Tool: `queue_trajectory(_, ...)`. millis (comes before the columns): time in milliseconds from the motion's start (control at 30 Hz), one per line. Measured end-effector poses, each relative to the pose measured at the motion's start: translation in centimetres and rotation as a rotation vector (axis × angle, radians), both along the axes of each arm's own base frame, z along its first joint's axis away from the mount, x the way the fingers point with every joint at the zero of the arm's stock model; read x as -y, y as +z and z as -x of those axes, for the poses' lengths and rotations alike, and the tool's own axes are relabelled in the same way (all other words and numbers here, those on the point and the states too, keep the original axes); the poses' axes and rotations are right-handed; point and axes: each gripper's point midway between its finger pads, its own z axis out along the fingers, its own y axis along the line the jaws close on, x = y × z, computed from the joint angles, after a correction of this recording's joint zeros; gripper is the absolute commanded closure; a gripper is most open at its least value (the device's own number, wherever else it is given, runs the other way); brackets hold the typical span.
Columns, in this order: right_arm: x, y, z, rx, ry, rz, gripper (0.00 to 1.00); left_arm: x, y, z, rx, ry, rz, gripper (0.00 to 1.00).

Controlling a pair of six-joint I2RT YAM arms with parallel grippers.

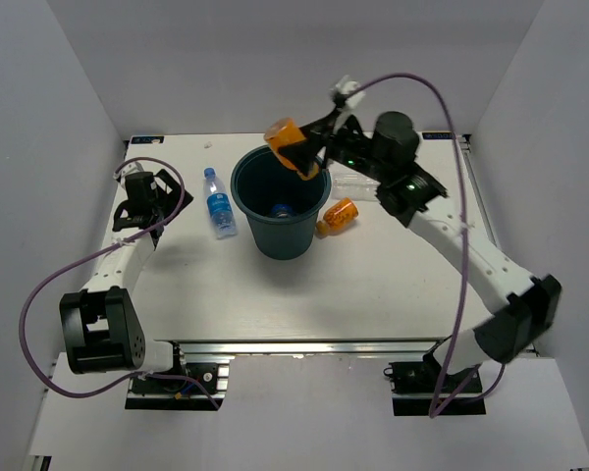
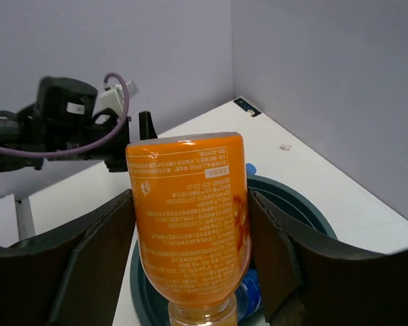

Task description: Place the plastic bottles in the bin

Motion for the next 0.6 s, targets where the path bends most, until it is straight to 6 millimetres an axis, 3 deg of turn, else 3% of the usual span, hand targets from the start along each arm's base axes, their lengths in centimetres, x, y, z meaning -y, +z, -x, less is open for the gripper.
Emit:
queue_trajectory(67, -2.6, -1.5, -0.8, -0.024, 0.020, 0.052, 0.24, 0.0, 0.0, 0.0, 0.001, -0.005, -0.002, 0.02)
queue_trajectory(100, -3.4, -2.6, -1.3, -0.043, 0.023, 0.079, 0.11, 0.0, 0.0, 0.0, 0.001, -0.006, -0.004, 0.02)
queue_trajectory(233, -4.3, -7.3, -2.8, -0.135, -0.012, 0.183, 0.11, -0.1, 0.0, 0.0, 0.000, -0.006, -0.010, 0.02)
queue_trajectory(300, -3.8, -8.0, -3.1, -0.152, -0.039, 0.204, 0.11, 0.0, 0.0, 0.0, 0.000, -0.011, -0.011, 0.02)
queue_trajectory(433, -1.8, -7.3, -2.5, -0.131, -0.100, 0.199, 0.11, 0.2, 0.2, -0.1, 0.008, -0.024, -0.003, 0.02)
queue_trajectory(500, -0.3, -7.1, -1.8, -0.115, -0.143, 0.186, 0.11, 0.6, 0.2, -0.2, 0.011, -0.042, 0.009, 0.02)
queue_trajectory(600, 2.9, -8.3, -0.5, -0.108, -0.244, 0.180, 0.11, 1.3, -0.1, -0.5, 0.013, -0.072, 0.031, 0.02)
